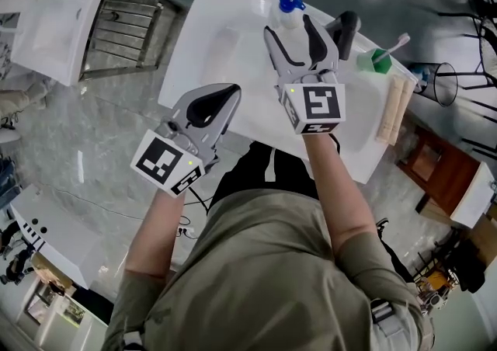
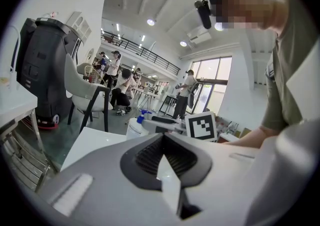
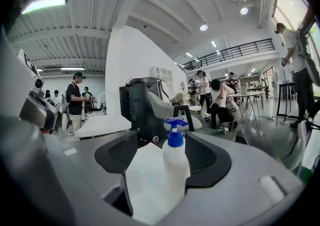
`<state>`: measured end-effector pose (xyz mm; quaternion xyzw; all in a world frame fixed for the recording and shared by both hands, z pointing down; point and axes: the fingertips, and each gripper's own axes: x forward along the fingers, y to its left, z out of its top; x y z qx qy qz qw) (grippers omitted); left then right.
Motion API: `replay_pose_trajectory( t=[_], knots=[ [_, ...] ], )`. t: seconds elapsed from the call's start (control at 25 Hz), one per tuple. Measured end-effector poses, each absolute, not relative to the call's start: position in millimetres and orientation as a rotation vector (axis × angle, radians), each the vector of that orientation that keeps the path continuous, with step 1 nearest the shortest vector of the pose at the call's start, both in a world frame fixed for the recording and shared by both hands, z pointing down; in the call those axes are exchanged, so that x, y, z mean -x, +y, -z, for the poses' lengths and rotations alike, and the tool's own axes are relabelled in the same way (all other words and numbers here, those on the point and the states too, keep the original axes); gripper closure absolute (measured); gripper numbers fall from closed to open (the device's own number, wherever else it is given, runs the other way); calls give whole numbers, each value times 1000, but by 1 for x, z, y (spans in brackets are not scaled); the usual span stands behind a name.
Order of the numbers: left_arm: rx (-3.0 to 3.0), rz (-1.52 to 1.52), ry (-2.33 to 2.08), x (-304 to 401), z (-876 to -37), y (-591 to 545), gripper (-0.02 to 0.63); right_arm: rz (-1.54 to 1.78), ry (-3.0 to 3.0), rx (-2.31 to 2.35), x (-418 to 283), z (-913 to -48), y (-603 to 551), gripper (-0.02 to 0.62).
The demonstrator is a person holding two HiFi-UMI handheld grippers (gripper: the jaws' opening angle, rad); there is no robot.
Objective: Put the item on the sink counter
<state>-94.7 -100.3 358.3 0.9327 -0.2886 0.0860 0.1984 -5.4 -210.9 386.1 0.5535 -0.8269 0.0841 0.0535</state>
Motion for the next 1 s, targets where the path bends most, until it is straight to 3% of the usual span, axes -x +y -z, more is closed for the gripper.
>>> replay_pose_trajectory(
  t=[1.0],
  knots=[
    [-2665,-182,-855,71,-317,-67,600,-138,-2642,-1585,-9,-299,-138,316]
  ],
)
